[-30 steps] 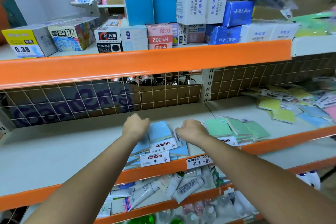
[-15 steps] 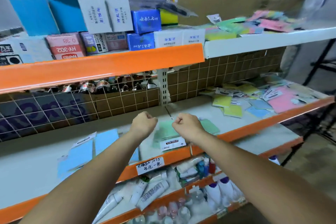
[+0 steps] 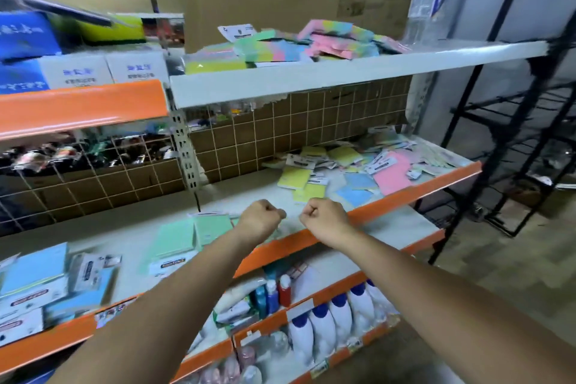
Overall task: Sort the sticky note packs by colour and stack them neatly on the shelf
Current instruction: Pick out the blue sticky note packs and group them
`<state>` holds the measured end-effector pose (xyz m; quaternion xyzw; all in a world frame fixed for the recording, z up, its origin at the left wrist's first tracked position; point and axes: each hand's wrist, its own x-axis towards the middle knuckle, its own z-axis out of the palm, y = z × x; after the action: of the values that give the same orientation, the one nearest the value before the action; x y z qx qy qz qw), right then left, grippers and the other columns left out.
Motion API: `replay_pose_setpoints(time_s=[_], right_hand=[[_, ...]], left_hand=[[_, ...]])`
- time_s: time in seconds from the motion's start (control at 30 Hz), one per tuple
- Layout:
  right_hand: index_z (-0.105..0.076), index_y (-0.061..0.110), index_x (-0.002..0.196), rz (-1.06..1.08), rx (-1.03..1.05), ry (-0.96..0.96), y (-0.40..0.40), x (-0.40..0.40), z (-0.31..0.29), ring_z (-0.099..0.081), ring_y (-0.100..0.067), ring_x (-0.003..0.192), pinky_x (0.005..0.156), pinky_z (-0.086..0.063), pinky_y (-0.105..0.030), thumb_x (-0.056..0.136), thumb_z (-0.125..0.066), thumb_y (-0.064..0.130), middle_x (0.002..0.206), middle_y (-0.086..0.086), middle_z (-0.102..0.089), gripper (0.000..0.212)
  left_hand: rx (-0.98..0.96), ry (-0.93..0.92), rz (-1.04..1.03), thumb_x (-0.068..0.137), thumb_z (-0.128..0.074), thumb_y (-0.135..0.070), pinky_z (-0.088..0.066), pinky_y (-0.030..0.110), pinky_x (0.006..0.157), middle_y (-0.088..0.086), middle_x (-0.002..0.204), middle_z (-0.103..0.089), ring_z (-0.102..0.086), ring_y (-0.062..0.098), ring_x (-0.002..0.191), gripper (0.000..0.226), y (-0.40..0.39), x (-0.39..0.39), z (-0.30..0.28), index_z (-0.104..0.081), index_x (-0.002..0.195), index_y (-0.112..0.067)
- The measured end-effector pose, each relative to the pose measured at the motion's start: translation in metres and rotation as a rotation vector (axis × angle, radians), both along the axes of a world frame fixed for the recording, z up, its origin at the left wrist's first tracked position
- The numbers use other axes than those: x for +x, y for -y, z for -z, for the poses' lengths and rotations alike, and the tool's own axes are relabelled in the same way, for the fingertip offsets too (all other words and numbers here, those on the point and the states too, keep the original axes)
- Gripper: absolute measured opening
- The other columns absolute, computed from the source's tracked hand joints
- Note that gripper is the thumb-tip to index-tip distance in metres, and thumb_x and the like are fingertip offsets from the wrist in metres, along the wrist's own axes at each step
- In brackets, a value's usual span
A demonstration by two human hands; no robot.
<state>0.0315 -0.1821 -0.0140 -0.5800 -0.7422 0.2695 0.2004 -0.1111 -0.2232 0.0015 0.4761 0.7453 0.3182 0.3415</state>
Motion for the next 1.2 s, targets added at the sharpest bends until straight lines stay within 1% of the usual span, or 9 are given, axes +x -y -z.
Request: replay_pose_setpoints(time_s=[0.17,0.3,0.4,0.57,0.7,0.8,0.87,1.0,1.2], right_hand=[[-0.059,0.018,0.076,0.046,-0.004,0.02,-0.022,0.057,0.008,-0.055,-0.019,0.077,0.061,-0.037,-0.026,0.089,-0.056,0.023,0.083,-0.001,-0.066,0.014],[-0.067,0.01,0.089,0.093,-0.015,0.006,-0.043,0.086,0.017,-0.063,-0.024,0.089,0.072,-0.046,-0.03,0.088,-0.058,0.023,0.091,-0.006,-0.07,0.016],[-0.067,0.011,0.087,0.131,-0.024,-0.01,-0.061,0.099,0.024,-0.063,-0.025,0.093,0.077,-0.048,-0.032,0.087,-0.058,0.023,0.092,-0.006,-0.07,0.015],[-0.065,0.006,0.088,0.159,-0.019,0.034,-0.097,0.113,0.029,-0.062,-0.025,0.094,0.077,-0.046,-0.031,0.088,-0.055,0.019,0.095,-0.008,-0.069,0.017],[-0.053,0.017,0.077,0.202,-0.054,0.026,-0.137,0.124,0.034,-0.061,-0.025,0.093,0.071,-0.043,-0.028,0.088,-0.054,0.019,0.083,-0.006,-0.062,0.011],[-0.047,0.017,0.064,0.252,-0.103,0.07,-0.16,0.132,0.036,-0.053,-0.023,0.077,0.056,-0.033,-0.028,0.089,-0.053,0.023,0.069,-0.004,-0.052,0.027],[-0.046,0.015,0.065,0.27,-0.13,0.092,-0.171,0.136,0.042,-0.051,-0.022,0.077,0.057,-0.03,-0.028,0.09,-0.054,0.028,0.073,-0.006,-0.051,0.029],[-0.057,0.015,0.083,0.278,-0.164,0.094,-0.189,0.141,0.055,-0.062,-0.028,0.093,0.067,-0.035,-0.025,0.091,-0.053,0.034,0.085,-0.009,-0.058,0.02],[-0.063,0.008,0.119,0.203,-0.105,0.107,-0.219,0.14,0.055,-0.062,-0.029,0.106,0.086,-0.047,-0.028,0.093,-0.052,0.026,0.115,-0.011,-0.067,0.034]], left_hand=[[-0.043,0.05,0.077,0.091,-0.059,-0.025,-0.034,0.027,0.053,0.01,0.08,-0.052,-0.047,0.025,0.073,0.02,-0.025,0.059,0.008,-0.049,0.077,-0.015],[-0.073,0.035,0.108,0.09,-0.06,-0.034,-0.04,0.03,0.073,0.012,0.108,-0.058,-0.055,0.028,0.101,0.033,-0.052,0.087,0.02,-0.052,0.111,-0.009],[-0.102,0.02,0.136,0.09,-0.059,-0.035,-0.041,0.031,0.078,0.012,0.112,-0.057,-0.055,0.029,0.107,0.038,-0.077,0.1,0.026,-0.051,0.116,-0.008],[-0.113,0.014,0.198,0.089,-0.059,-0.031,-0.028,0.028,0.053,0.002,0.069,-0.043,-0.041,0.018,0.062,0.028,-0.12,0.113,0.036,-0.043,0.073,-0.014],[-0.161,-0.056,0.186,0.088,-0.056,-0.027,-0.024,0.027,0.044,0.0,0.06,-0.037,-0.035,0.014,0.051,0.033,-0.159,0.118,0.042,-0.037,0.063,-0.016],[-0.191,-0.092,0.189,0.088,-0.054,-0.025,-0.034,0.026,0.048,0.003,0.069,-0.053,-0.05,0.016,0.059,0.019,-0.184,0.121,0.048,-0.053,0.075,-0.011],[-0.218,-0.135,0.21,0.088,-0.056,-0.027,-0.039,0.025,0.056,0.011,0.092,-0.065,-0.064,0.024,0.081,0.025,-0.197,0.123,0.052,-0.061,0.099,-0.005],[-0.244,-0.259,0.249,0.086,-0.059,-0.042,-0.045,0.026,0.078,0.014,0.124,-0.057,-0.057,0.026,0.112,0.051,-0.215,0.126,0.063,-0.054,0.122,-0.005],[-0.286,-0.347,0.314,0.082,-0.062,-0.05,-0.048,0.039,0.096,0.012,0.127,-0.052,-0.054,0.027,0.117,0.061,-0.236,0.132,0.078,-0.05,0.128,-0.012]])
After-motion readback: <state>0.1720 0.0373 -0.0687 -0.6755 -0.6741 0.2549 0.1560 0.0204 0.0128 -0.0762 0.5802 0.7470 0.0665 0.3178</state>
